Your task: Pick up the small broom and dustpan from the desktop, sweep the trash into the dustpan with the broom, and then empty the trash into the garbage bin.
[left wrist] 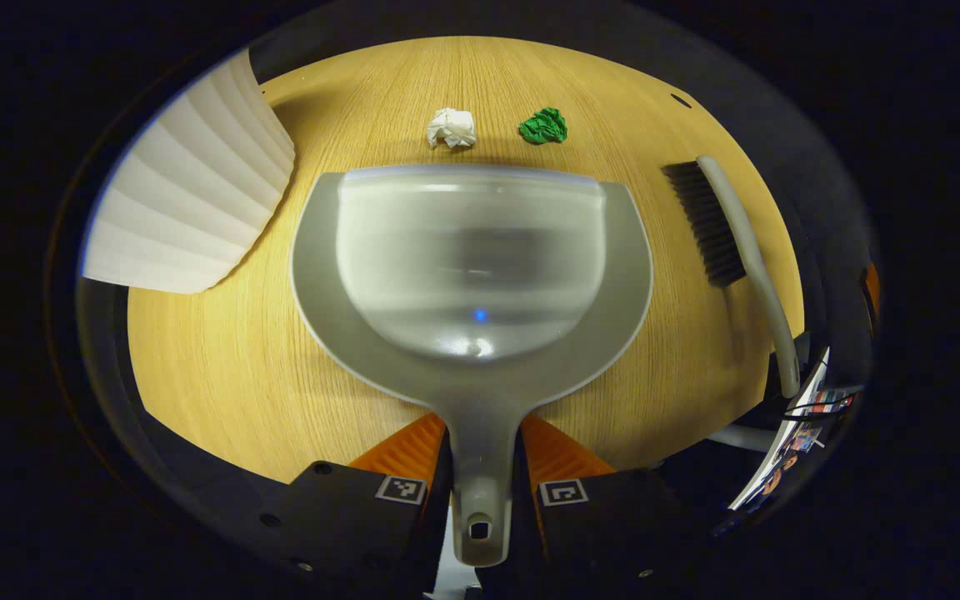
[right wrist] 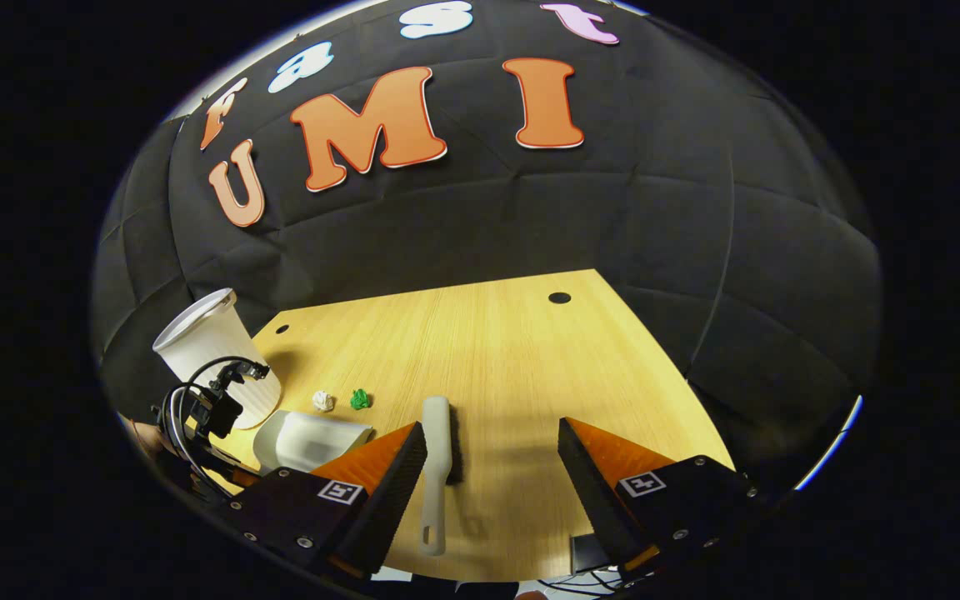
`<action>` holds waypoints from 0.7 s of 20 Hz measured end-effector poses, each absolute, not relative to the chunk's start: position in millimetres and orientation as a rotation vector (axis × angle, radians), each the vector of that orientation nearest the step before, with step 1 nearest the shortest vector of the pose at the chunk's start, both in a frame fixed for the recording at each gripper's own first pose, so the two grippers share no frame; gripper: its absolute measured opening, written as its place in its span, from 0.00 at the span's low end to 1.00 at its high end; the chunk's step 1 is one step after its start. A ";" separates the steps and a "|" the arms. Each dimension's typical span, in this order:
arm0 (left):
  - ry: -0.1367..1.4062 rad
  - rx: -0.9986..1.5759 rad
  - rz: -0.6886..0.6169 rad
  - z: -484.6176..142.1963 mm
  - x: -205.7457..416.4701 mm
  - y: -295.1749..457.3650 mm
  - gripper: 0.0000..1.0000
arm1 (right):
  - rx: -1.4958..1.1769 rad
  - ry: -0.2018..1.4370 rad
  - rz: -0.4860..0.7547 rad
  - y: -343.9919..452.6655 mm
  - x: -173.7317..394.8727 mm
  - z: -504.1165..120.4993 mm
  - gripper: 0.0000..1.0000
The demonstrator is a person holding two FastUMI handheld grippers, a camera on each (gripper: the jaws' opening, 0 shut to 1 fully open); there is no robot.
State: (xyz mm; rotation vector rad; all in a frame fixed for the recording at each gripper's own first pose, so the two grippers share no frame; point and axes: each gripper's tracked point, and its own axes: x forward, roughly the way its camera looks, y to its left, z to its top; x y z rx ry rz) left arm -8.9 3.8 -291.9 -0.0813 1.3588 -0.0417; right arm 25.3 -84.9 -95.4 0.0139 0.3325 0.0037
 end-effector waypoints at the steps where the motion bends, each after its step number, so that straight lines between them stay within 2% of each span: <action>1: 1.346 -0.087 -0.046 -295.4 -7.2 6.5 0.34 | 0.014 0.354 0.015 -80.0 27.3 -100.3 0.95; 5: 1.280 -0.105 -0.065 -282.7 -3.6 9.8 0.32 | -0.052 0.485 0.060 -66.1 31.7 -124.6 0.95; 11: 1.221 -0.115 -0.098 -276.5 -0.1 15.3 0.32 | -0.007 0.802 0.105 -41.6 39.1 -201.2 0.96; 14: 1.208 -0.121 -0.099 -276.1 -1.2 20.3 0.32 | -0.084 0.901 0.091 -45.0 41.0 -236.7 0.96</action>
